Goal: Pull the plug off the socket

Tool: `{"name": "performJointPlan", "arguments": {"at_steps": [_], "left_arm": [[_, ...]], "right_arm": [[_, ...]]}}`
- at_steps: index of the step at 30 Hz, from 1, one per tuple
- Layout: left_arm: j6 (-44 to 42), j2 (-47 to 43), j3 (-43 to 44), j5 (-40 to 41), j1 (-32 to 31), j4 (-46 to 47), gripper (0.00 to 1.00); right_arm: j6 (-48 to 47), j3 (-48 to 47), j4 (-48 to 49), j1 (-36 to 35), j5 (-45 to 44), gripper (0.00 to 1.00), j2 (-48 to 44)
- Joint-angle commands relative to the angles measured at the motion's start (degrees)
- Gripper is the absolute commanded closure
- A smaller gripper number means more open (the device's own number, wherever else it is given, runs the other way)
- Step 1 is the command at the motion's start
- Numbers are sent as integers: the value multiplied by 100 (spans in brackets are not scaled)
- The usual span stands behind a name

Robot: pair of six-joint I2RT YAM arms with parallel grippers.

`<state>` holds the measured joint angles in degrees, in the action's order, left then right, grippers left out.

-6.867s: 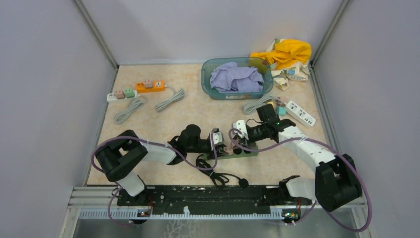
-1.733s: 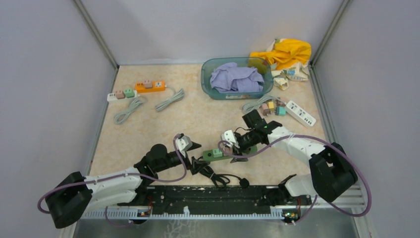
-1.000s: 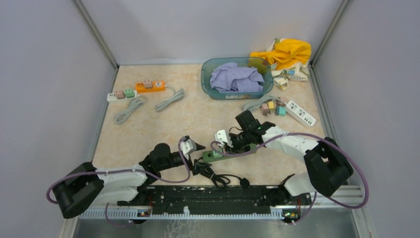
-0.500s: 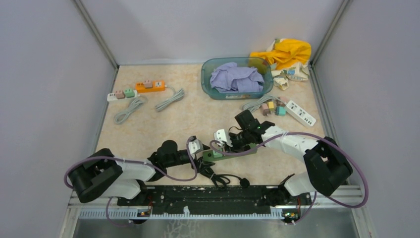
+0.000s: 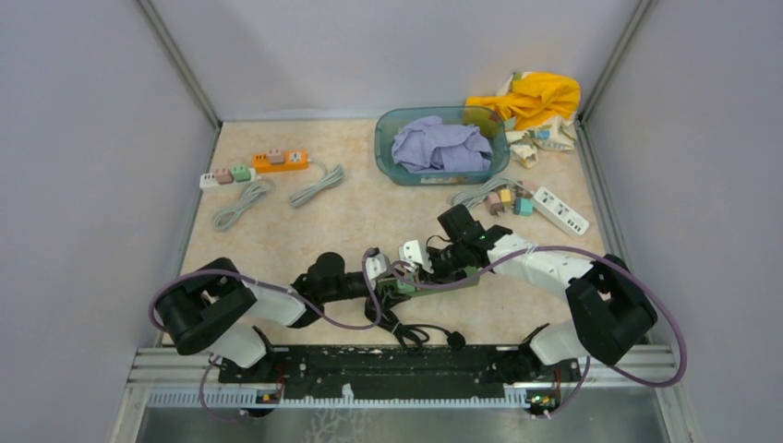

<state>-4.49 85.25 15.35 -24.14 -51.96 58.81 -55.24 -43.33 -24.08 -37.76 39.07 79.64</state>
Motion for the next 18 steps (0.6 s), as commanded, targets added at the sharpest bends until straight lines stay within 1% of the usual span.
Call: {"name": "performJointPlan", "arguments": {"at_steps": [1, 3, 6, 8, 10, 11, 12, 14, 15, 17, 18], "left_arm": [[0, 242, 207, -260, 22, 304, 37], [4, 328, 236, -275, 22, 315, 42], [7, 430, 263, -269, 23, 350, 43], [-9, 496, 312, -267, 21, 341, 52], [-33, 567, 360, -272, 20, 304, 56], [-43, 602, 383, -272, 23, 280, 60], [-64, 632, 407, -273, 25, 245, 66], [-112, 673, 432, -263, 27, 184, 82], [-152, 677, 426, -251, 21, 168, 88], [-218, 658, 393, -230, 24, 140, 98], [-259, 633, 378, -217, 22, 104, 99]], "right_arm": [[24, -298, 40, -58, -80, 100, 62], [23, -299, 37, -57, -84, 100, 61], [27, -299, 36, -59, -75, 100, 61], [25, -299, 40, -57, -75, 100, 61], [31, -299, 39, -58, -66, 100, 61], [31, -299, 42, -61, -66, 100, 54], [38, -299, 44, -61, -73, 100, 52], [64, -303, 60, -56, -66, 100, 44], [77, -311, 64, -52, -58, 100, 46], [132, -333, 61, -43, -44, 100, 31], [138, -353, 28, -29, -3, 100, 12]]}}
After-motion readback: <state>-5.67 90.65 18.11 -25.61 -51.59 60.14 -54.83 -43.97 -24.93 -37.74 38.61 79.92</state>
